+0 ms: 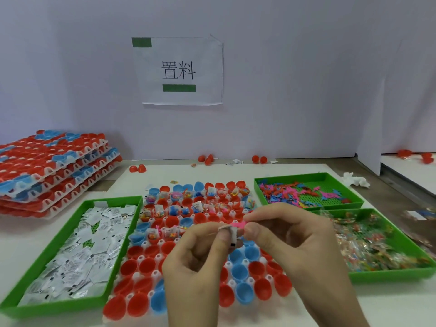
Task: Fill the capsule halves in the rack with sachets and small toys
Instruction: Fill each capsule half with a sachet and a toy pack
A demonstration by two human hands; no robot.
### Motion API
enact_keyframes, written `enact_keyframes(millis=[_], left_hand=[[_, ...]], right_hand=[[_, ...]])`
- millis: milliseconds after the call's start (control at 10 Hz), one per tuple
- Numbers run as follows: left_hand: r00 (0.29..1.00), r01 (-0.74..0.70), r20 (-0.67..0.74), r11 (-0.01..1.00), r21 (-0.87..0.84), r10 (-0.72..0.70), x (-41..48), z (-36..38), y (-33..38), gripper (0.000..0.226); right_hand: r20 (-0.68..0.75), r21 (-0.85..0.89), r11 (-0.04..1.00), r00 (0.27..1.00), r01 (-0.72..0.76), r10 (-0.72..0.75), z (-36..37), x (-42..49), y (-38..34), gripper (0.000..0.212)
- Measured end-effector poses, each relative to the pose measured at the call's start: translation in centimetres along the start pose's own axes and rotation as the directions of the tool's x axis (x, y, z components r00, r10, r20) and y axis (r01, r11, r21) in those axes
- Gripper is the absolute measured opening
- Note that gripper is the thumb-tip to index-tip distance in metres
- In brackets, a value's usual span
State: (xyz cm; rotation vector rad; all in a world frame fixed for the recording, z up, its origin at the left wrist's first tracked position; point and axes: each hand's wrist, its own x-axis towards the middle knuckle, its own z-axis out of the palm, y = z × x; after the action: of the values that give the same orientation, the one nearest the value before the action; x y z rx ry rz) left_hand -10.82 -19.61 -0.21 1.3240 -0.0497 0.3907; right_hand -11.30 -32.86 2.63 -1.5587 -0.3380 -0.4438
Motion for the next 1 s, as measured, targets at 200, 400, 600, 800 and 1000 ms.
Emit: enact_keyframes(millis=[200, 400, 600, 800, 1000], left_hand=[[0.989, 0.084, -0.098, 0.966, -0.243, -0.11, -0.2, 0.8, 0.1, 0.024], [0.978, 0.132, -0.103, 0.925, -0.357, -0.179, -0.3, 1.0, -0.2, 0.024], [0.966, 0.254, 0.037, 0.904, -0.344, -0.257, -0.2, -0.3, -0.8, 0.05], [0.983, 0.186, 0.053, 0.957, -0.222, -0.178, 0.2, -1.1, -1.6, 0.052], [0.975, 0.167, -0.085, 0.925, -0.34, -0.207, 0.8, -1.3, -1.5, 0.073]], right_hand=[[-0.011, 0.028, 0.999, 1.0, 0.026, -0.026, 1.4, -0.2, 0.0, 0.01], [-0.109, -0.031, 0.999, 0.994, 0.016, -0.019, 3.0, -0.4, 1.0, 0.014], [-0.134, -0.189, 0.981, 0.989, 0.038, -0.064, 3.2, -0.3, 2.1, 0.009], [-0.059, -0.244, 0.966, 0.994, 0.078, -0.096, 3.1, -0.2, 2.3, 0.011], [-0.096, -0.548, 0.814, 0.981, -0.193, 0.168, -3.8, 0.9, 5.2, 0.013]])
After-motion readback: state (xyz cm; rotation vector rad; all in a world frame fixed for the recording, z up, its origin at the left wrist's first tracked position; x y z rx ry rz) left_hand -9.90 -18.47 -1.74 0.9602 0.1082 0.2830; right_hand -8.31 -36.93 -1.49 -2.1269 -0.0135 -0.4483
